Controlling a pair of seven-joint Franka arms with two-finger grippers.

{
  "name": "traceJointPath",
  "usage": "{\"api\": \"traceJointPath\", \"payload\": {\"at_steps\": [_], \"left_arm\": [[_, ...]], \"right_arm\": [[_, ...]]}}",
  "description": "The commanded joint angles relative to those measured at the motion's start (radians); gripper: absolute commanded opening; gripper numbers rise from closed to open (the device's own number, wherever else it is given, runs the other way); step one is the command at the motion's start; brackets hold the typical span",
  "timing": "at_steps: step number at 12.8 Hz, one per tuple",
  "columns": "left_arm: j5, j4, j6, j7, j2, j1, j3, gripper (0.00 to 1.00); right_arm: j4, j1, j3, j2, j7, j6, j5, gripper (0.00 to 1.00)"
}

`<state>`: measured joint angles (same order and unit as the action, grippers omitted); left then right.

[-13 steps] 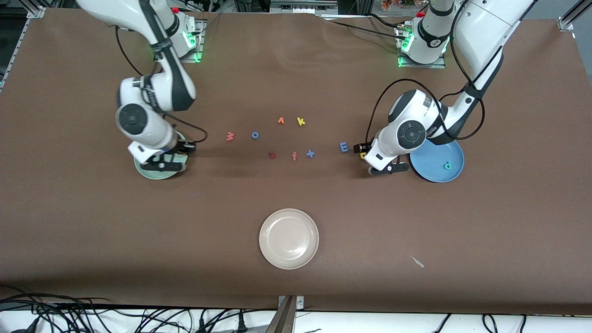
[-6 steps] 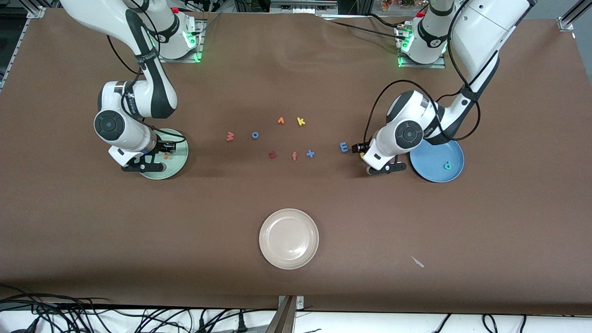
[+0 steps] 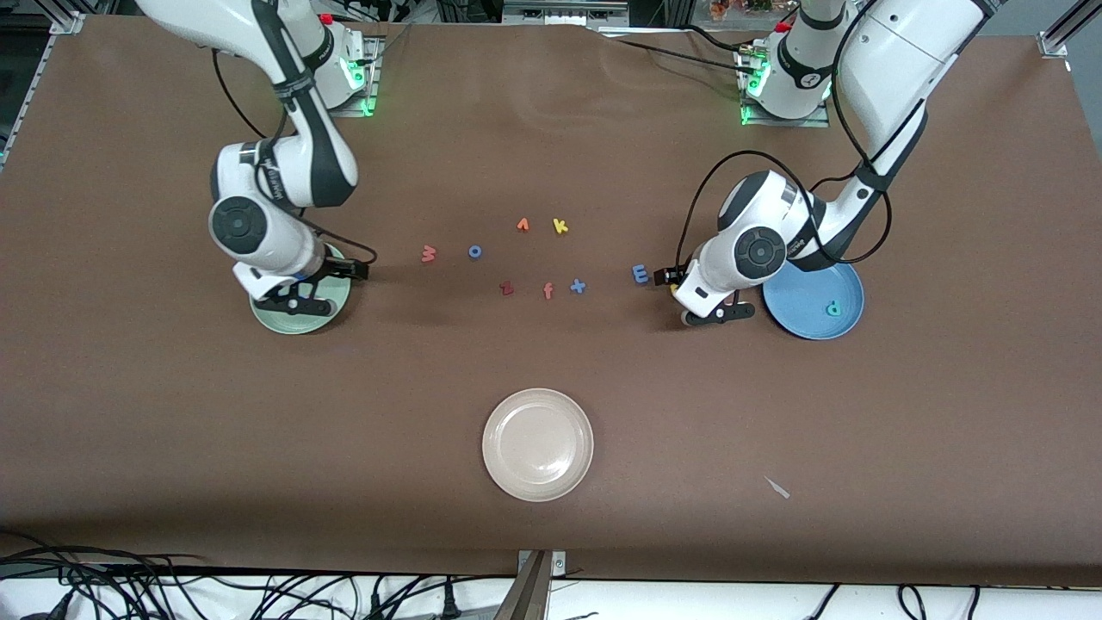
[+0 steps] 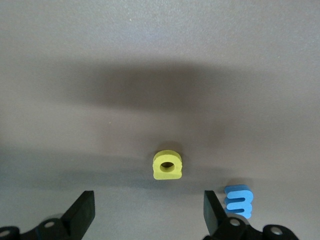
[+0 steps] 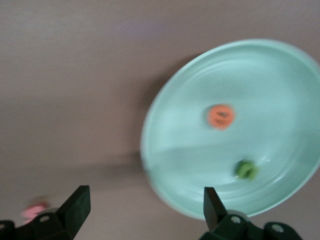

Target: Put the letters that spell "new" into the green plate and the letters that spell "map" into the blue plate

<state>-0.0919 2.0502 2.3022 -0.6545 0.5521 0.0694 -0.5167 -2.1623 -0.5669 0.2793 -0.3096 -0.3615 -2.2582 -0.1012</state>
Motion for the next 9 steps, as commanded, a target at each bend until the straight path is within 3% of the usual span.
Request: {"api": "traceJointPath", "payload": {"at_steps": [1,3,5,8,9], "left_arm": [[-0.002,-0.005,0.017,-0.008,0.017,-0.008,0.004,0.96],[-0.002,-0.005,0.031,-0.008,0.023,-0.008,0.004,0.96],[-0.002,-0.007,0.051,-0.008,0.034,-0.008,0.009,0.94],[-0.002,-0.008,0.085,-0.010,0.045,-0.008,0.011,0.93],[-0.002,-0.008,0.085,-0.010,0.045,-0.010,0.011,0.87]], "right_arm": [[-0.013,0.001,-0.073,0.024,-0.137,-0.007,-0.009,1.00],[-0.034,0.001,-0.139,0.023,-0.163,-0.065,-0.011,1.00],[-0.098,0.001,-0.188,0.018,-0.209,-0.215,-0.011,0.99],[-0.139,0.001,-0.224,0.009,-0.232,-0.264,-0.011,0.86],[-0.155,0.001,-0.224,0.003,-0.232,-0.283,-0.011,0.82]]}}
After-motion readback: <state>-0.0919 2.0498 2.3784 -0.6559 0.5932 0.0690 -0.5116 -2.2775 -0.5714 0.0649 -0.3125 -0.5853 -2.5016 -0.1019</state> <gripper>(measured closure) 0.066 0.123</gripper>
